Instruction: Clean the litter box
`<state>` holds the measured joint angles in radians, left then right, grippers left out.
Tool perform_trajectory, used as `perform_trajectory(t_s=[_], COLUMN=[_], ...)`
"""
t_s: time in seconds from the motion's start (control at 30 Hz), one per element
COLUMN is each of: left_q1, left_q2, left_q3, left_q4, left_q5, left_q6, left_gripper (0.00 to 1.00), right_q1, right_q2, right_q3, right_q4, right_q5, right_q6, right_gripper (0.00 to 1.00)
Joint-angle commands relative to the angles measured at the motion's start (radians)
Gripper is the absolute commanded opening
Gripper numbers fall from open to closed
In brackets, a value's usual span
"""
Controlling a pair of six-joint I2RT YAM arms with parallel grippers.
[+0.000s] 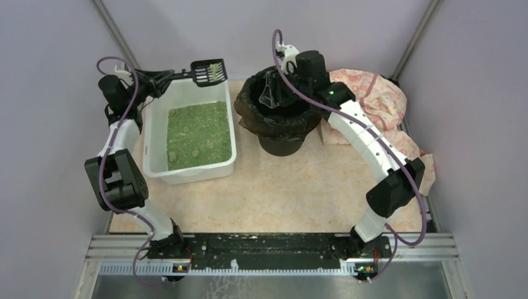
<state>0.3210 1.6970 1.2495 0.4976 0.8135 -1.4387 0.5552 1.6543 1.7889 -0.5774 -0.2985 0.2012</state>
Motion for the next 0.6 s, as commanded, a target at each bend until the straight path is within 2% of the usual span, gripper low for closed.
perform_trajectory(t_s=[0.0,0.17,0.37,0.57], left_q1=[-0.054,-0.133,-0.256,-0.387], left_q2=[-0.01,0.025,0.087,0.121], left_q3=[0.065,0.136,0.286,0.411], left_q4=[-0.031,0.002,-0.066,-0.203], left_q5=[-0.039,-0.064,-0.083,-0.125], left_q6=[0.02,0.002,0.072,0.323], left_gripper=[0.0,0.0,0.0,0.0], right_q1=[-0.003,-0.004,-0.005,-0.012], right_q2=[-0.025,-0.071,-0.158,-0.252], right_q3=[0.044,0.013,-0.008,-0.062], right_q4=[0.022,0.048,0.099,0.147], right_q5=[0.001,0.047,0.14,0.218], right_q6=[-0.017,-0.016,0.004,0.027], right_gripper=[0.5,0.5,0.5,0.5])
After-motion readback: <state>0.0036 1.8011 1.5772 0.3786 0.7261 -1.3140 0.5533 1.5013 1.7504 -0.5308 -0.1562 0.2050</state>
